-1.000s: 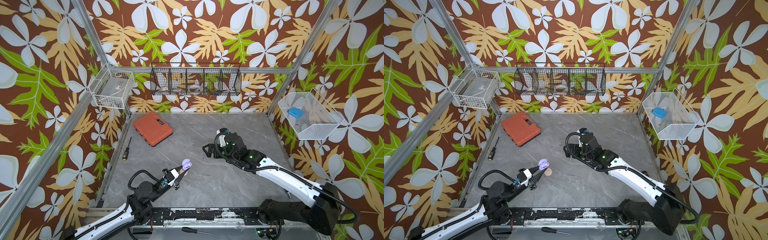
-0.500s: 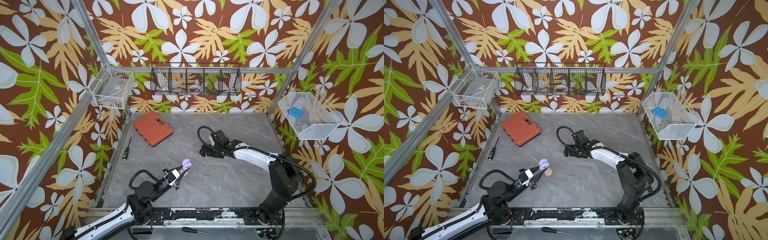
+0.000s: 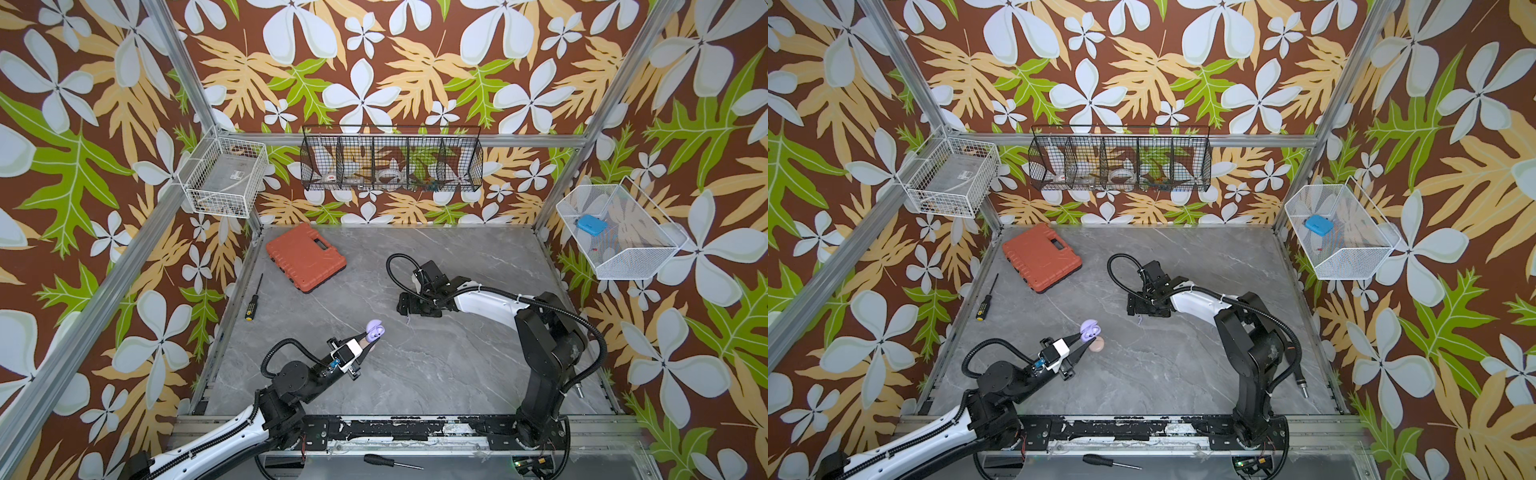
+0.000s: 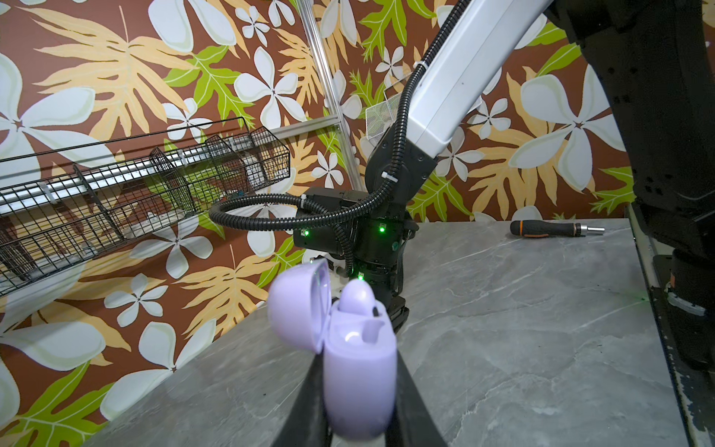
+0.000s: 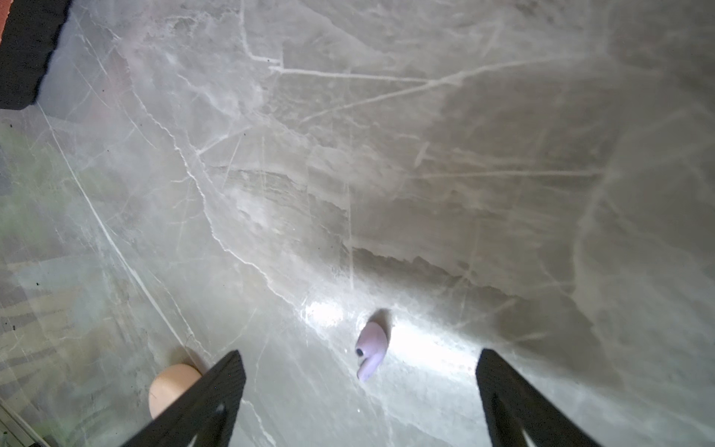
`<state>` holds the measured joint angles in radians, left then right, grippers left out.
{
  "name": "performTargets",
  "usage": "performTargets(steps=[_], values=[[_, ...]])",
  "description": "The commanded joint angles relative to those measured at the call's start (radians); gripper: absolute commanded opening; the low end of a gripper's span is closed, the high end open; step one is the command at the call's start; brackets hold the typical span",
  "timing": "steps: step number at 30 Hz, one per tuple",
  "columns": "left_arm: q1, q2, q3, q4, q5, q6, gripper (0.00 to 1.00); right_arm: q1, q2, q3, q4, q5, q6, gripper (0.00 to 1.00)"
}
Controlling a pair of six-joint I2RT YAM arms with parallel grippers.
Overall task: Insert wireless bluetooth earbuds into charging case
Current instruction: Pick up the wireless bluetooth earbud from the center of the table.
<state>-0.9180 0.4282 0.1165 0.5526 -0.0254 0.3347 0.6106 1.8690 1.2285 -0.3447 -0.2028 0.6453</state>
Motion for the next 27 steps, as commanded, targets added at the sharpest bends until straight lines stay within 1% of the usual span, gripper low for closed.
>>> performTargets(steps=[1,4,12,14,17,22,27], values=[[0.001,0.003,0.002,0.026,0.010,0.003,0.00,-0.001,0.014,0.012,-0.010,-0.016,-0.011,0.87],[0.001,-0.001,0.002,0.027,0.010,0.003,0.00,0.000,0.022,0.015,0.005,-0.047,-0.008,0.79],[0.001,-0.001,0.002,0.026,0.017,0.001,0.00,0.001,0.044,0.012,0.029,-0.110,-0.001,0.52],[0.002,0.000,0.002,0.026,0.017,0.000,0.00,0.002,0.046,0.012,0.032,-0.119,0.000,0.47],[0.001,0.000,0.002,0.026,0.020,-0.003,0.00,0.003,0.051,0.014,0.029,-0.121,0.000,0.42],[0.001,0.000,0.002,0.025,0.022,-0.002,0.00,0.003,0.058,0.014,0.026,-0.123,0.000,0.36],[0.002,0.001,0.002,0.023,0.025,-0.003,0.00,0.011,0.059,0.020,0.017,-0.124,0.002,0.33]])
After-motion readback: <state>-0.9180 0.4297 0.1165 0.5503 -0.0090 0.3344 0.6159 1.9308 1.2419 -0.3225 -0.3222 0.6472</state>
